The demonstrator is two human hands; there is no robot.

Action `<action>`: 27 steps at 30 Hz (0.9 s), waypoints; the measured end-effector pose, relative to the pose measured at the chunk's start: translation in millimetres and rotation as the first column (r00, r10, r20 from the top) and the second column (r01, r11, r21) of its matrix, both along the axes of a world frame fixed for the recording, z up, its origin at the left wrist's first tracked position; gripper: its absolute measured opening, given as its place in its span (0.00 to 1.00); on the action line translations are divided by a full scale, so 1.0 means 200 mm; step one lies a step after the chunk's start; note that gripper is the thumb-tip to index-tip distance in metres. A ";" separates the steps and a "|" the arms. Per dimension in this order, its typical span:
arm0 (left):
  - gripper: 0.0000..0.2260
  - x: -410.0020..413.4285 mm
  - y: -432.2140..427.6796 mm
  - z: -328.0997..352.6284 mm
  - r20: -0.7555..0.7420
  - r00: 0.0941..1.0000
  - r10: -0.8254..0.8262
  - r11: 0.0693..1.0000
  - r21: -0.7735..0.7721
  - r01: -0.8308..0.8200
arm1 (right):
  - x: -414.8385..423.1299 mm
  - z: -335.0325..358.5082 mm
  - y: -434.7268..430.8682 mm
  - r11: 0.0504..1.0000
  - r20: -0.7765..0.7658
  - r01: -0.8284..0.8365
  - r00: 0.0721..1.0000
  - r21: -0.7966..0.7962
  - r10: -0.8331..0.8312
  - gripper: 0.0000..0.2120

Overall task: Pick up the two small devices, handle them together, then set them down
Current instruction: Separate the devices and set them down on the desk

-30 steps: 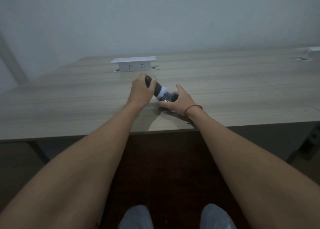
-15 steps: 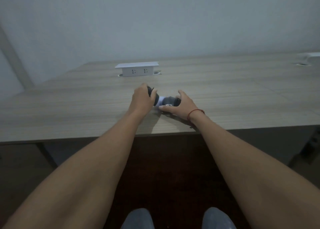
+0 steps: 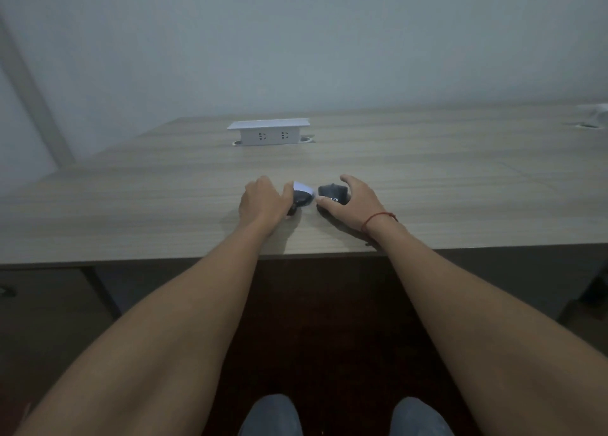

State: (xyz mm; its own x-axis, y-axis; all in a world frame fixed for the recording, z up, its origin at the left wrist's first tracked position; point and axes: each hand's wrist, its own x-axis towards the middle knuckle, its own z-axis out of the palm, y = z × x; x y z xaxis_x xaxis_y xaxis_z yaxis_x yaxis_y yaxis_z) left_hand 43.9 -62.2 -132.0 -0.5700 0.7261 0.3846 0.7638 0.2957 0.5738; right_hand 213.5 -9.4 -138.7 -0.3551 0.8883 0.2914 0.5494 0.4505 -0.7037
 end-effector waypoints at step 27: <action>0.15 0.03 0.46 -0.07 -0.054 0.998 0.033 0.988 -0.150 -0.041 | -0.21 0.02 0.45 0.998 0.023 0.051 0.998 0.030 -0.052 0.13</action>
